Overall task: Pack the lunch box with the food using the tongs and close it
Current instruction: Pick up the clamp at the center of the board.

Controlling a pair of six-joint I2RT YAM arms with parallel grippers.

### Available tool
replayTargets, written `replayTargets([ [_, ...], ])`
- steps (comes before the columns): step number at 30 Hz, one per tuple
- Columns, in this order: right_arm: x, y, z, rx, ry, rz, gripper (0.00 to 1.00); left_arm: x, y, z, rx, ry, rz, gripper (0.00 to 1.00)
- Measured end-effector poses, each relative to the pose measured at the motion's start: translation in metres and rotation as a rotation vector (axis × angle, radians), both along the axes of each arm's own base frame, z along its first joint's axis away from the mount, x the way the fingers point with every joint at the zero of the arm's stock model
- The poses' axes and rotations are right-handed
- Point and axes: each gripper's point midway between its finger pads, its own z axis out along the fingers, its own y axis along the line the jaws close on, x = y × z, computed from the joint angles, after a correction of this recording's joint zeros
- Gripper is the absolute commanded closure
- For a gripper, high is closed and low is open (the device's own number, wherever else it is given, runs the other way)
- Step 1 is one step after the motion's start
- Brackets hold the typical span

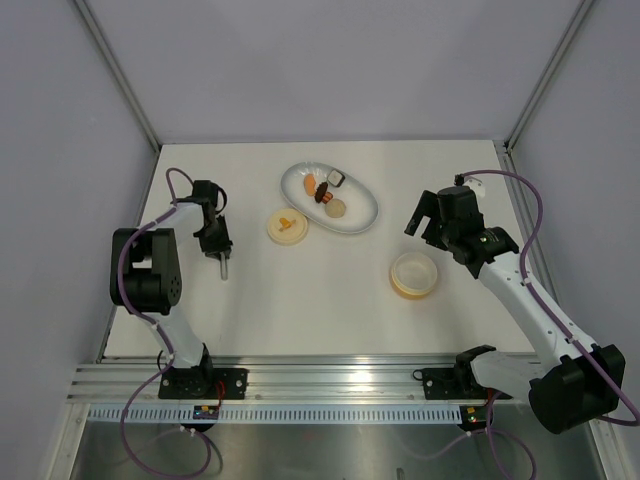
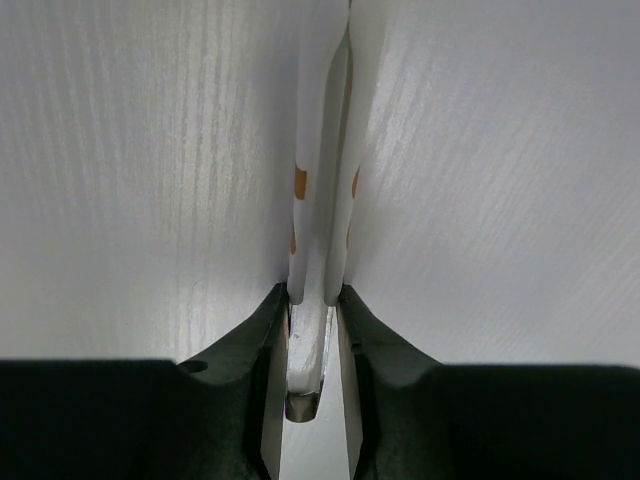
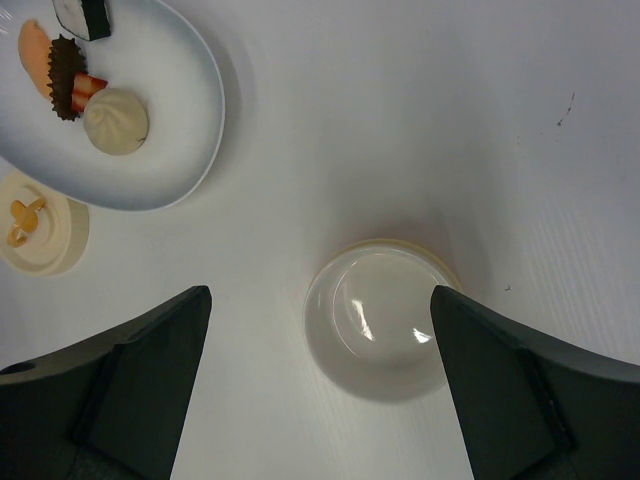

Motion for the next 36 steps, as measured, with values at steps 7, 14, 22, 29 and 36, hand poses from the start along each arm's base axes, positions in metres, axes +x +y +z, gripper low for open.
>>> replayTargets([
  [7, 0.000, 0.000, 0.000, -0.001, 0.001, 0.000, 0.01, 0.002, -0.023, 0.002, -0.080, -0.020, -0.049, 0.93],
  [14, -0.003, -0.001, -0.002, -0.007, 0.014, -0.001, 0.01, 0.004, -0.066, 0.028, -0.058, -0.036, -0.207, 0.92],
  [22, -0.007, -0.004, -0.001, -0.016, 0.020, 0.002, 0.01, 0.028, -0.149, 0.095, -0.070, -0.184, -0.439, 0.85],
  [29, -0.008, -0.005, 0.007, -0.024, 0.005, 0.006, 0.01, 0.021, -0.177, 0.114, -0.076, -0.186, -0.520, 0.79],
  [36, -0.009, -0.006, 0.007, -0.029, 0.012, 0.008, 0.01, 0.019, -0.192, 0.111, -0.072, -0.158, -0.563, 0.69],
])
